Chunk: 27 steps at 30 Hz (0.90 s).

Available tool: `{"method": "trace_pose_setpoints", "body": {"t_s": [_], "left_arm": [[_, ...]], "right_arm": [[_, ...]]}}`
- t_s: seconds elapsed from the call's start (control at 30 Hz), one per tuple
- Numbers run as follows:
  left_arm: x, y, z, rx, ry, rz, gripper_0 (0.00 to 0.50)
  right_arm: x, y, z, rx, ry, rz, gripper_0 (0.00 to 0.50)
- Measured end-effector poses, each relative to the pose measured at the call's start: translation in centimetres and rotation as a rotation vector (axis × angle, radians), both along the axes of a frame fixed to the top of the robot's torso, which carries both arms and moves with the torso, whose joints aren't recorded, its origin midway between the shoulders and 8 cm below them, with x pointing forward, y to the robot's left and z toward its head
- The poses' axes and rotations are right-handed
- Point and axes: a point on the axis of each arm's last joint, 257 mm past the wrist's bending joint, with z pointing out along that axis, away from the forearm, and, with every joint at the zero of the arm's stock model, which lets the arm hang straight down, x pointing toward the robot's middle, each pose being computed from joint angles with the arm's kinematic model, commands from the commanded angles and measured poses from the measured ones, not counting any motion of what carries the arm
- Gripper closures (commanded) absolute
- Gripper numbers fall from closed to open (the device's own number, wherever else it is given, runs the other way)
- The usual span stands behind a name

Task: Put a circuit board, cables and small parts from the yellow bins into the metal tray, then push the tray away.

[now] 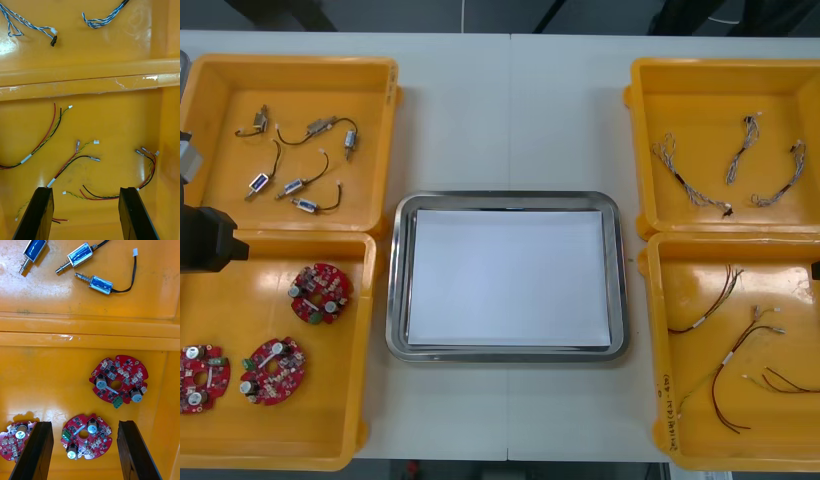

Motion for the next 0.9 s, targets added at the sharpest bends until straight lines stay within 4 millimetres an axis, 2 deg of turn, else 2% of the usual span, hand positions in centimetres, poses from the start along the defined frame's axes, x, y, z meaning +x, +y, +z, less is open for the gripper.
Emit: {"method": "trace_pose_setpoints", "body": {"t_s": [0.9], "left_arm": [[0.0, 0.0, 0.0, 0.0, 0.0, 0.0, 0.0]], "right_arm": [[0.0, 0.0, 0.0, 0.0, 0.0, 0.0, 0.0]]}}
